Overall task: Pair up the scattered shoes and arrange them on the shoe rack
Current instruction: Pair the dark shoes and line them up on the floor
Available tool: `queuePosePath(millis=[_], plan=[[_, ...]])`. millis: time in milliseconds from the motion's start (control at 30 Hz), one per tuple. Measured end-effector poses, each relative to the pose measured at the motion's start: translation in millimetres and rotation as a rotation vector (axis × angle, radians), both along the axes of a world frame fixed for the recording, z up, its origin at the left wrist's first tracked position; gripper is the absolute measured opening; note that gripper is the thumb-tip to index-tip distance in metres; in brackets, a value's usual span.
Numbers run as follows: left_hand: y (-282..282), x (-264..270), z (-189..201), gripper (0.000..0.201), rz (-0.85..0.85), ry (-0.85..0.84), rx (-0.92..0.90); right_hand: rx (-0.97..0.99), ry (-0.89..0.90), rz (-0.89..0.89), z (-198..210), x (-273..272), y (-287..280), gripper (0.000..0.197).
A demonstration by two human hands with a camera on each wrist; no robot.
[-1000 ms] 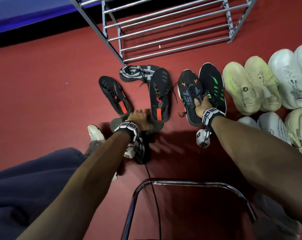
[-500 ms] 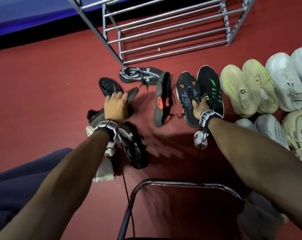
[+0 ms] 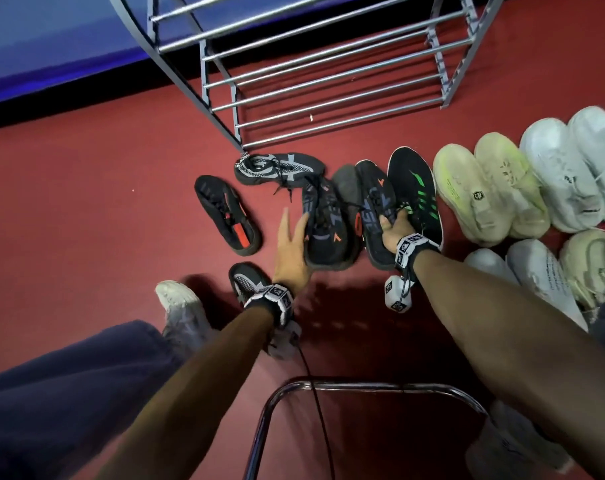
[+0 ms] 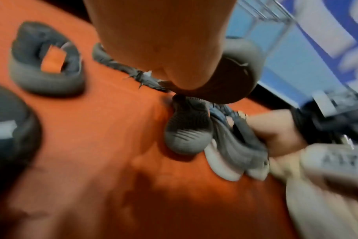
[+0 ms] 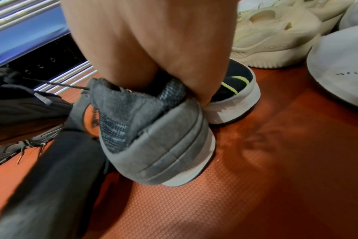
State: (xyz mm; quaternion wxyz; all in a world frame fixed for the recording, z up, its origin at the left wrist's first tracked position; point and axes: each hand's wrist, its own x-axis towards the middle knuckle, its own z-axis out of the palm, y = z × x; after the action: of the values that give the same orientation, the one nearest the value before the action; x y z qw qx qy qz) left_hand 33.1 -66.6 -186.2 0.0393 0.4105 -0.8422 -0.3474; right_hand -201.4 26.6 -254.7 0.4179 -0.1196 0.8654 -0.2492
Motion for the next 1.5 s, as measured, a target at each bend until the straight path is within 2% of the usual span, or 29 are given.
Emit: queuePosePath(millis=[33, 100, 133, 167, 233, 300, 333, 367, 400, 467, 500, 567, 600, 700, 833, 933, 1000, 1033, 1133, 1233, 1267, 1333, 1433, 1467, 1500], plan=[[2.8, -3.8, -7.4, 0.084, 0.159, 0.100, 0.155, -0.002, 0.003, -0.006, -3.1, -0.4, -0.4, 0.066], [8.0, -12.0, -17.0, 0.073, 0.352, 0.334, 0.506, -0.001, -0.002, -0.011, -6.5, 0.1, -0.4, 0.066], [7.4, -12.0, -23.4, 0.068, 0.431, 0.389, 0.566, 0.000, -0.004, -0.009, -7.2, 0.4, -0.2, 0.067], [6.6, -12.6, -25.6, 0.066, 0.443, 0.382, 0.576, -0.001, -0.003, -0.008, -8.0, 0.7, -0.4, 0.067], [-2.8, -8.9, -28.5, 0.076, 0.418, 0.382, 0.718, -0.021, 0.008, -0.014, -8.7, 0.7, -1.2, 0.065], [-15.1, -2.3, -25.8, 0.091, 0.259, 0.336, 0.938, -0.041, 0.018, -0.018, -11.4, 0.6, -0.5, 0.060], [-19.5, -2.0, -21.8, 0.091, 0.179, 0.293, 1.023, -0.045, 0.022, -0.015, -12.5, 0.6, 0.0, 0.058], [-21.3, -5.5, -17.6, 0.083, 0.146, 0.257, 1.084, -0.047, 0.027, -0.008, -13.9, -0.2, 0.2, 0.056], [-21.8, -10.7, -14.9, 0.066, 0.195, 0.234, 1.112, -0.052, 0.029, 0.000, -14.2, -0.6, 0.1, 0.054], [-19.0, -26.4, -7.4, 0.019, 0.457, 0.232, 1.147, -0.065, 0.024, 0.005, -13.5, -0.3, -0.6, 0.054], [-18.9, -36.8, -2.9, 0.020, 0.568, 0.217, 1.136, -0.063, 0.023, 0.004, -13.0, -0.3, -0.8, 0.055], [-19.7, -56.5, -3.9, 0.052, 0.625, 0.126, 1.086, -0.049, 0.024, -0.005, -11.6, -0.1, -0.3, 0.059], [-19.1, -66.3, -4.0, 0.060, 0.638, 0.096, 1.052, -0.045, 0.023, -0.010, -11.3, -0.1, -0.3, 0.060], [-13.9, -87.5, -8.3, 0.046, 0.686, 0.087, 1.001, -0.052, -0.010, -0.008, -9.5, -1.4, -0.5, 0.063], [-21.5, -91.9, -18.7, 0.058, 0.655, 0.084, 1.079, -0.067, -0.082, -0.021, -9.4, -5.8, 0.2, 0.068], [-24.0, -87.2, -21.0, 0.051, 0.614, 0.175, 1.150, -0.067, -0.086, 0.007, -9.2, -7.6, 2.9, 0.063], [-23.7, -86.2, -13.2, 0.047, 0.614, 0.216, 1.061, -0.062, -0.084, 0.010, -8.5, -6.0, 4.2, 0.065], [-27.8, -83.9, -9.8, 0.045, 0.624, 0.212, 0.957, -0.063, -0.073, 0.006, -7.7, -4.8, 3.5, 0.064], [-59.0, -64.4, -4.8, 0.050, 0.591, 0.131, 0.709, -0.055, -0.055, -0.021, -6.1, -3.2, 2.7, 0.063], [-103.1, -24.7, -2.8, 0.082, 0.554, 0.039, 0.523, -0.061, -0.071, -0.008, -4.9, -3.4, 3.5, 0.065], [-116.2, -9.7, 1.4, 0.081, 0.565, 0.032, 0.460, -0.058, -0.077, -0.007, -5.0, -3.4, 3.5, 0.066], [-138.8, 19.9, 17.0, 0.067, 0.633, 0.045, 0.347, -0.050, -0.077, -0.002, -4.4, -3.3, 3.1, 0.068], [-172.6, 67.0, 29.1, 0.058, 0.750, 0.122, 0.314, -0.028, -0.065, 0.007, -2.3, -2.4, 1.9, 0.072], [-182.8, 81.3, 28.4, 0.057, 0.766, 0.081, 0.307, -0.025, -0.062, 0.009, -2.2, -2.9, 1.9, 0.072], [-190.6, 94.4, 27.3, 0.057, 0.754, -0.039, 0.280, -0.020, -0.062, 0.013, -1.4, -3.1, 1.9, 0.073]])
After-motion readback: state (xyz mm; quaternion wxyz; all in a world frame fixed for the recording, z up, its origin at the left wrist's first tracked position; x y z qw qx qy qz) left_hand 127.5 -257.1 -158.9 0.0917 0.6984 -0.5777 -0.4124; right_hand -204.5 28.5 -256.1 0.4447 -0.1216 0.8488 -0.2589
